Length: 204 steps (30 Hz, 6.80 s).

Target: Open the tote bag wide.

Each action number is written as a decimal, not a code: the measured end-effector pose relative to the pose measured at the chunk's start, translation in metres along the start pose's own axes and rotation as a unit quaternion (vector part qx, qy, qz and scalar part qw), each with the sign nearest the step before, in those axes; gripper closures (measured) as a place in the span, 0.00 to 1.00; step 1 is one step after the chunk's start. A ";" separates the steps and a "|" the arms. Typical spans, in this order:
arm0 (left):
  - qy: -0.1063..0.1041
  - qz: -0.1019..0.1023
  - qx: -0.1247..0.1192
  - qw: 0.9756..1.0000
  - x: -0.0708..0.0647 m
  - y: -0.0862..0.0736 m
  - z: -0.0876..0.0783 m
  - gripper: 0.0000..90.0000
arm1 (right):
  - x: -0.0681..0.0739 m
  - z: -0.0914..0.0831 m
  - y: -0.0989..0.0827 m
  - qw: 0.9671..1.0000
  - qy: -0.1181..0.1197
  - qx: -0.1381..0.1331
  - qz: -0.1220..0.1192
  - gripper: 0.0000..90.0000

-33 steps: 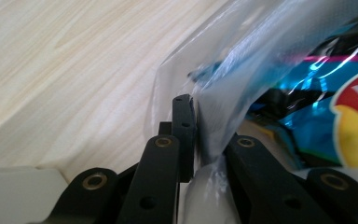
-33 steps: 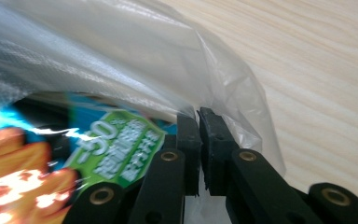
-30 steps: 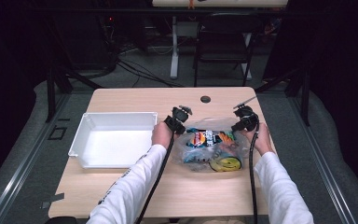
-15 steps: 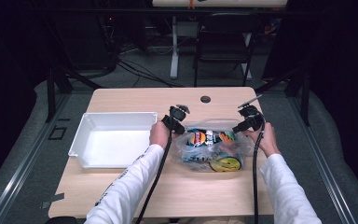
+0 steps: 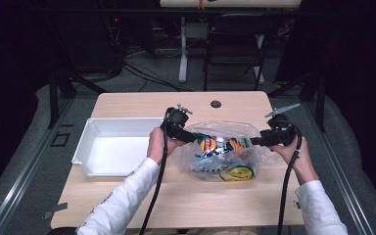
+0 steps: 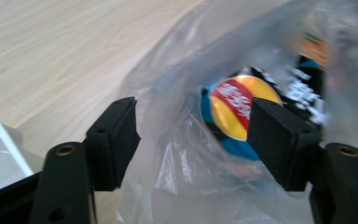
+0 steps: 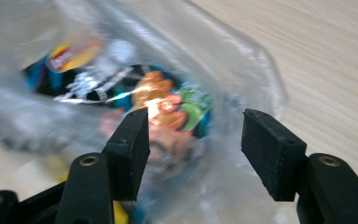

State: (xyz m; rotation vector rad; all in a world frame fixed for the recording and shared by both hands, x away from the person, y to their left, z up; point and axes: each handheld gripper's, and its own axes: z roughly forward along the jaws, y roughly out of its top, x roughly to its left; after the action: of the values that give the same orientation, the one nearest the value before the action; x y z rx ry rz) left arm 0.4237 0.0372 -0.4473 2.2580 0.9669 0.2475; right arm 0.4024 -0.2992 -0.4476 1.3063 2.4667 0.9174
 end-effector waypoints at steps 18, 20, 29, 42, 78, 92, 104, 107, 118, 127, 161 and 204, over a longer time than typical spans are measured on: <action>-0.024 0.026 0.074 0.997 -0.020 -0.055 0.025 0.47 | 0.033 0.048 -0.039 0.995 0.017 0.070 -0.068 0.78; -0.025 0.022 0.071 0.997 -0.018 -0.056 0.026 0.55 | 0.035 0.048 -0.041 0.995 0.013 0.067 -0.066 0.93; -0.014 0.030 0.073 0.997 -0.013 -0.062 0.035 0.88 | 0.047 0.030 -0.061 0.994 0.012 0.083 -0.063 1.00; 0.008 0.025 0.081 0.996 -0.008 -0.070 0.047 0.82 | 0.041 0.048 -0.096 0.986 0.019 0.166 0.001 0.98; -0.032 0.075 -0.007 0.997 -0.053 -0.061 -0.004 0.51 | 0.078 -0.029 -0.055 0.999 0.027 0.026 -0.030 0.52; -0.029 0.106 0.089 0.990 -0.058 -0.069 0.038 0.57 | 0.050 0.033 -0.059 0.997 -0.027 0.069 -0.006 0.55; -0.023 0.111 0.130 0.985 -0.058 -0.088 0.054 0.70 | 0.047 0.048 -0.080 0.992 -0.020 0.122 0.009 0.66; -0.020 0.104 0.133 0.985 -0.056 -0.090 0.057 0.67 | 0.046 0.052 -0.085 0.991 -0.022 0.134 0.012 0.63; -0.012 0.088 0.107 0.990 -0.050 -0.092 0.057 0.53 | 0.042 0.049 -0.082 0.994 -0.015 0.109 0.011 0.40; -0.018 0.089 0.082 0.993 -0.052 -0.084 0.044 0.48 | 0.054 0.015 -0.046 0.999 -0.017 0.023 -0.038 0.42; -0.063 0.106 0.135 0.983 -0.035 -0.065 0.072 0.42 | -0.036 0.106 0.019 0.993 -0.053 0.094 0.040 0.89; 0.043 0.017 0.124 0.991 0.019 0.018 0.095 0.98 | -0.042 0.103 0.021 0.995 -0.056 0.077 0.026 1.00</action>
State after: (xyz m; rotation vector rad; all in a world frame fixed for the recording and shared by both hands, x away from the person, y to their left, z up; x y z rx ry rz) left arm 0.4862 -0.0062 -0.5096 2.5093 1.0548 0.2527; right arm 0.4869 -0.2801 -0.5200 1.4339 2.4694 0.6549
